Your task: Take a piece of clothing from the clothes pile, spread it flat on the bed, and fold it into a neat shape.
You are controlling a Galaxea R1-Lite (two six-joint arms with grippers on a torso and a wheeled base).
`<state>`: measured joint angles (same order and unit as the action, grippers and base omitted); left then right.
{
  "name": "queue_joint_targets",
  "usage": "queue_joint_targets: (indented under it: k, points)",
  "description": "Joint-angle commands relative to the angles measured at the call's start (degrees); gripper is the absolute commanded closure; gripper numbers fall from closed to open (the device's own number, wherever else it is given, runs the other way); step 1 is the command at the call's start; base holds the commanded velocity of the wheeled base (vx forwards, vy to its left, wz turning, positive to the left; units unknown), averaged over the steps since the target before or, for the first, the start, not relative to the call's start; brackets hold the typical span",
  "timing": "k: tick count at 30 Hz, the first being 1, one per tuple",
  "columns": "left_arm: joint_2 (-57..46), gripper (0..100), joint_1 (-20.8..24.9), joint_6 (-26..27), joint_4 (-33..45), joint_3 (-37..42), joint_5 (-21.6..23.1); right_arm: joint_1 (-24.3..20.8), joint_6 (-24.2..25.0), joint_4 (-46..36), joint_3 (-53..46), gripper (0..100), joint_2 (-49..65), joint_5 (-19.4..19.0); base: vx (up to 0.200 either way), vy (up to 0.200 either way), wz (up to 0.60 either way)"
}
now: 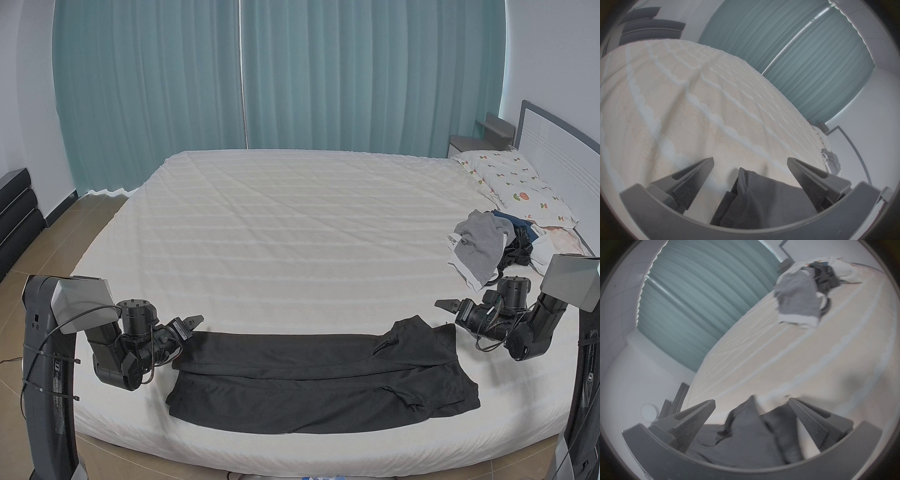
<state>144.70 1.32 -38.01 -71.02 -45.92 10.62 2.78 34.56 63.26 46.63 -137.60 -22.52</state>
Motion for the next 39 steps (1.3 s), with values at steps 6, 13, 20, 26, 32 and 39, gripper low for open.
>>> queue_joint_targets:
  k: [6, 13, 20, 26, 32, 39]
  points:
    - [-0.91, 0, 0.18, -4.18, 0.09, -0.66, -0.42, -5.59, -1.69, 0.20, -1.19, 0, -0.74, -0.25, 0.000, 0.000, 0.00]
    - [-0.91, 0, 0.27, -3.91, 0.09, -0.75, -0.42, -4.10, -1.69, -0.50, -0.93, 0, -1.62, -5.26, 0.000, 0.000, 0.00]
    - [-0.83, 0, 0.27, -3.74, 0.09, -0.66, -0.42, -3.92, -1.95, -0.50, -0.84, 0, -2.59, -5.17, 0.000, 0.000, 0.00]
    - [-0.83, 0, 0.27, -3.65, 0.09, -0.75, -0.42, -4.01, -2.48, -0.59, -0.84, 0, -3.47, -5.17, 0.000, 0.000, 0.00]
    - [-0.83, 0, 0.27, -3.65, 0.09, -0.75, -0.42, -4.01, -2.83, -0.59, -0.75, 100, -3.82, -5.17, 0.000, 0.000, 0.00]
    - [-0.83, 0, 0.27, -3.65, 0.09, -0.75, -0.42, -3.04, -4.59, -0.68, -1.19, 100, -4.00, -5.17, 0.000, 0.000, 0.00]
